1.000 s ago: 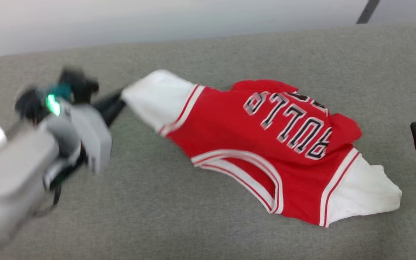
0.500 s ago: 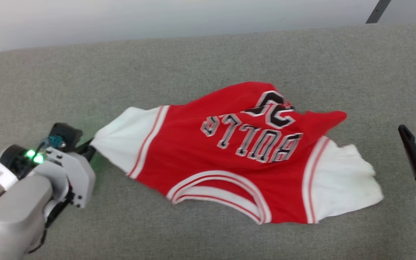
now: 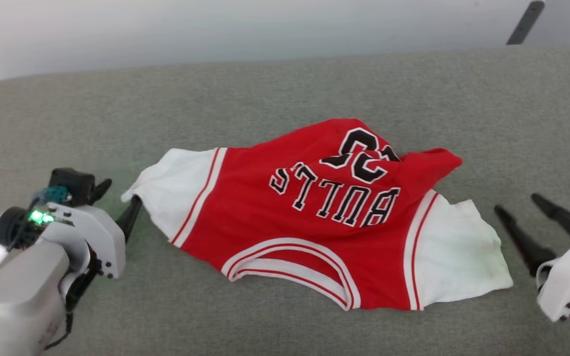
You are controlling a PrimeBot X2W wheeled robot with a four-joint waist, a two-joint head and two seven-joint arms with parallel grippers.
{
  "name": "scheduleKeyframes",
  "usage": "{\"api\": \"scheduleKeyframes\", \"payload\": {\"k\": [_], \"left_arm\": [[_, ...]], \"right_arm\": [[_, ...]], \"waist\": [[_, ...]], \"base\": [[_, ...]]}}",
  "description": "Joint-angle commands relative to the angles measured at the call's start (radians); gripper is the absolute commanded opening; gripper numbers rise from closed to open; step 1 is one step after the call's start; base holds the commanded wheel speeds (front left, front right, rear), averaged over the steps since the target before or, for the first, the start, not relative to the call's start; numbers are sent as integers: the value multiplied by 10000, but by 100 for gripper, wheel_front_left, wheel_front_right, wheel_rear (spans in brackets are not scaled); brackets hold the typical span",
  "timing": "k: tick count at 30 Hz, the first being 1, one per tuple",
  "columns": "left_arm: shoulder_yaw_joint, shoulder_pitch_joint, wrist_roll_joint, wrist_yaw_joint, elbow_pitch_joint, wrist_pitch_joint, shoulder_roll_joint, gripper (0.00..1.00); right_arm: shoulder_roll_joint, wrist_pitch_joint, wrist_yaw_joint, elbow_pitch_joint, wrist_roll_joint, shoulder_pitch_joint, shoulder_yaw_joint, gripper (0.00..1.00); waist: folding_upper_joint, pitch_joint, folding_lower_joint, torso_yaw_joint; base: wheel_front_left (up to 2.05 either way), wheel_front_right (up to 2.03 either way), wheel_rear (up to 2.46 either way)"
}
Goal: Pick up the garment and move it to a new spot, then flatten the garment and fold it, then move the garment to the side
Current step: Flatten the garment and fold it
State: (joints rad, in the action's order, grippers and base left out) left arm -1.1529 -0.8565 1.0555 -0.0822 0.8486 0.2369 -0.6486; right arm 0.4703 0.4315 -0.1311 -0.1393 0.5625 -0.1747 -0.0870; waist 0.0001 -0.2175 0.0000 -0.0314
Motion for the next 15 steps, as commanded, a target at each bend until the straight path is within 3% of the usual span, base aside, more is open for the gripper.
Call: {"api": "scheduleKeyframes", "payload": {"k": [1,4,7,11,15], "left_arm": [[276,257,152,189,-205,162,-36,100],[887,682,248,635,-924,269,-65,100],[2092,1326,-2,1235,-2281,280,-121,100],[3863,2795,-720,2156,-4335,269,-39,100],[5334,4364,-1686,2795,-6049,271,342,100]], "right_arm": [[332,77,6,-77,85,13,-382,100],[1019,324,6,-201,178,6,-1221,100],[1844,638,7,-368,313,-118,-2054,100],[2998,1100,7,-632,676,-372,-3260,100],[3957,1486,7,-830,1012,-789,-4576,100]], "waist": [[-1,109,0,195],[-1,179,0,440],[-1,192,0,699],[-1,149,0,1003],[-1,8,0,1284]], "base": [[0,0,0],[0,0,0],[0,0,0],[0,0,0],[0,0,0]]}}
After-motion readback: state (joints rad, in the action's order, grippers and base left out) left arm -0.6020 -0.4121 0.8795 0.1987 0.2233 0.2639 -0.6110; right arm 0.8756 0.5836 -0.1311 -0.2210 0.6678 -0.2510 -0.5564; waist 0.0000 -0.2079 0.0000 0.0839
